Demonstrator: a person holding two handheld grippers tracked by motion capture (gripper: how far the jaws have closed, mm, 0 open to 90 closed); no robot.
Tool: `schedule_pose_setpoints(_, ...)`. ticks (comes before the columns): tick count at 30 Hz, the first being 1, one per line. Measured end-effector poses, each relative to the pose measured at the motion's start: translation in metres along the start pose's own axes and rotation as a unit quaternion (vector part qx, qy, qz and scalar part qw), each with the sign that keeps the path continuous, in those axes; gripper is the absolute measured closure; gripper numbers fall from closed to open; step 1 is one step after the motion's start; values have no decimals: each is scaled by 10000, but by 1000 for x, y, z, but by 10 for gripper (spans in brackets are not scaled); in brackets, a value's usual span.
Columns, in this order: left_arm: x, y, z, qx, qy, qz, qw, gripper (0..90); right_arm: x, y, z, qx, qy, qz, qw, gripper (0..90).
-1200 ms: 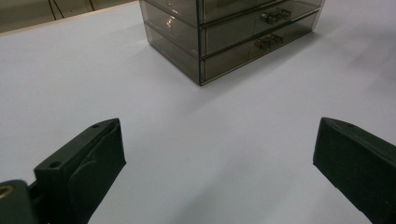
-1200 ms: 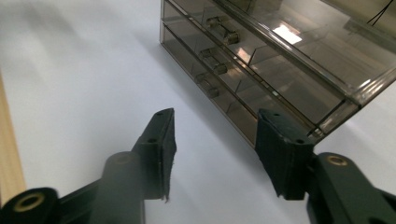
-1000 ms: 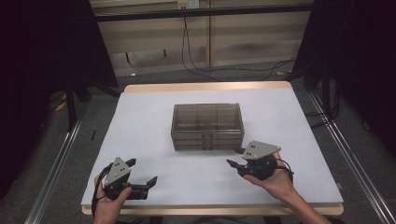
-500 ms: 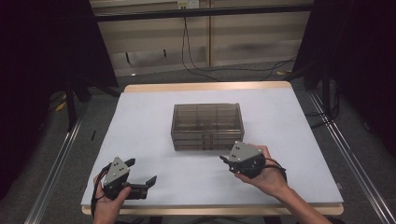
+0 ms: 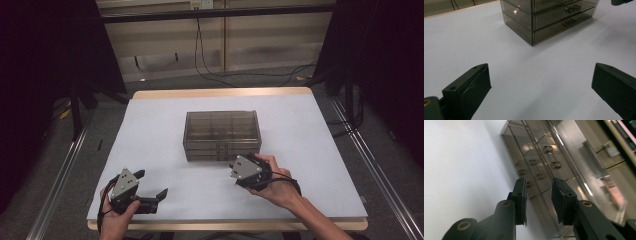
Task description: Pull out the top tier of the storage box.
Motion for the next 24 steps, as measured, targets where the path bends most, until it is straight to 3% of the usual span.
schedule_pose_setpoints(8, -1, 0, 0, 8, -4, 1, 10000, 19, 5, 11, -7, 206, -434, 399, 9980, 688)
schedule_pose_setpoints(10, -1, 1, 0, 22, 3, 35, 10000, 19, 8, 13, -9, 261, -586, 401, 9971, 688)
schedule_pose_setpoints(16, -2, 1, 1, 31, 31, 40, 10000, 19, 13, 21, -10, 408, -734, 618, 9945, 687)
schedule_pose_setpoints(19, -2, 1, 0, 32, 28, 12, 10000, 19, 13, 23, -11, 476, -984, 778, 9910, 687)
schedule_pose_setpoints(24, -2, 2, 0, 37, 25, 25, 10000, 19, 14, 27, -12, 504, -1155, 969, 9873, 704)
Point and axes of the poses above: each handheld gripper's, and its own axes: y roughly forward along the jaws, z roughly out of its underside, x roughly to its left, the point moved 5 cm from there along y, roughly forward along the jaws, and after that the axes turned 7 degrees about -z, right-handed, at the moved point
